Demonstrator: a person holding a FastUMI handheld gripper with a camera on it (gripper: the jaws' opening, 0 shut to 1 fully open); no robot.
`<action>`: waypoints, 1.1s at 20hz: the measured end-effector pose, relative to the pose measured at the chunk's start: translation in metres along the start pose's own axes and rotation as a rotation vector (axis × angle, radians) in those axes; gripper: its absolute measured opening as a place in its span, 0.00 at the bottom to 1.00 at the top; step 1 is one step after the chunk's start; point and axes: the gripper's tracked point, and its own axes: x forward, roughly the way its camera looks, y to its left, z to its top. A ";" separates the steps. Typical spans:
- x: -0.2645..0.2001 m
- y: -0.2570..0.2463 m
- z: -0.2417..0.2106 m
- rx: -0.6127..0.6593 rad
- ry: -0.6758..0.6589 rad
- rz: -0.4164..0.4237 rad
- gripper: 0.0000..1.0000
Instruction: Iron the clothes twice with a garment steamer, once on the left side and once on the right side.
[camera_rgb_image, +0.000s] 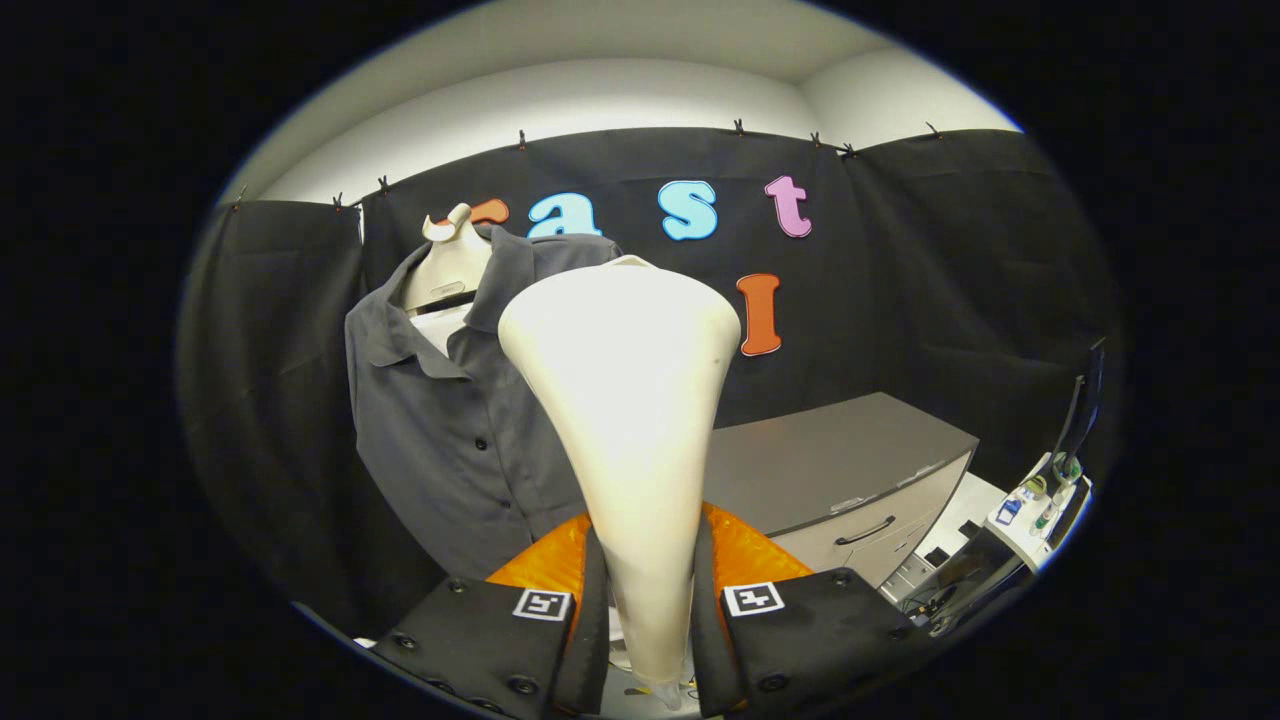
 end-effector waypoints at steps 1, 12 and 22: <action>0.002 -0.001 -0.001 0.000 0.005 -0.001 0.42; 0.006 -0.006 -0.003 0.007 0.025 0.000 0.42; 0.001 -0.012 -0.012 0.006 0.050 0.005 0.42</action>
